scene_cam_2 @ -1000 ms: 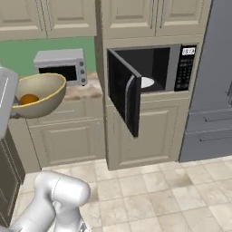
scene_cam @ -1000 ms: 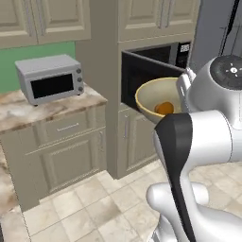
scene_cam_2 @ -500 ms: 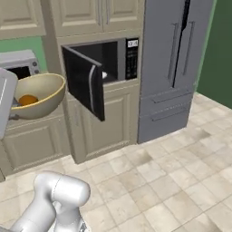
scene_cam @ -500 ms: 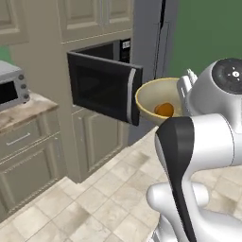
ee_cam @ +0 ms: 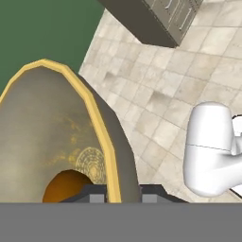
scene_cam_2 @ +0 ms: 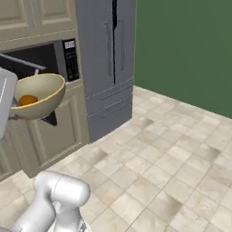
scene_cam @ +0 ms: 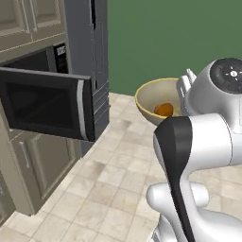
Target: Pick the mushroom from the sink and place it in the bowl. Then pick the bowl and place it in the microwave. Then close the microwave door and press the start button.
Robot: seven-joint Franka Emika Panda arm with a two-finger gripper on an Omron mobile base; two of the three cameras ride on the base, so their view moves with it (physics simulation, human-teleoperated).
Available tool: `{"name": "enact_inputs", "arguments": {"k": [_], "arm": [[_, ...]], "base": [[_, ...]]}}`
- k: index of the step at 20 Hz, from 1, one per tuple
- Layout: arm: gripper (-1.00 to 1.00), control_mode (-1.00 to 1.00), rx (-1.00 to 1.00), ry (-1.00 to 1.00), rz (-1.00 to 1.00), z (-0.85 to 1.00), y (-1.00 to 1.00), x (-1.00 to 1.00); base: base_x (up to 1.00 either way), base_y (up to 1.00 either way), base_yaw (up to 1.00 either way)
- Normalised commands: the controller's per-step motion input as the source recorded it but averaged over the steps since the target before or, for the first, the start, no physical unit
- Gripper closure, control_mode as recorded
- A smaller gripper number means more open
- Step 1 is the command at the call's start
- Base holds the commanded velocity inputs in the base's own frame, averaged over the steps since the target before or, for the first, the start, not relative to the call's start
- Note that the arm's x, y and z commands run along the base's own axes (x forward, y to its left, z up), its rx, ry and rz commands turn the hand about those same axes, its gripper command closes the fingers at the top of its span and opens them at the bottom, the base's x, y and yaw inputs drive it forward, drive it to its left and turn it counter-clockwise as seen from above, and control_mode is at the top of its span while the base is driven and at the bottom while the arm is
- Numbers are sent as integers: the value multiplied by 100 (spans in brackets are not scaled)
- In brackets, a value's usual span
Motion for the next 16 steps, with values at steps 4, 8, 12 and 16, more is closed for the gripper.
{"name": "enact_inputs", "arguments": {"k": [4, 8, 12, 16], "arm": [[100, 100, 0, 0, 0, 0, 0, 0], [100, 100, 0, 0, 0, 0, 0, 0], [100, 100, 0, 0, 0, 0, 0, 0], [100, 100, 0, 0, 0, 0, 0, 0]], "base": [[85, -12, -28], [100, -37, 24], [98, -47, 60], [85, -39, 68]]}}
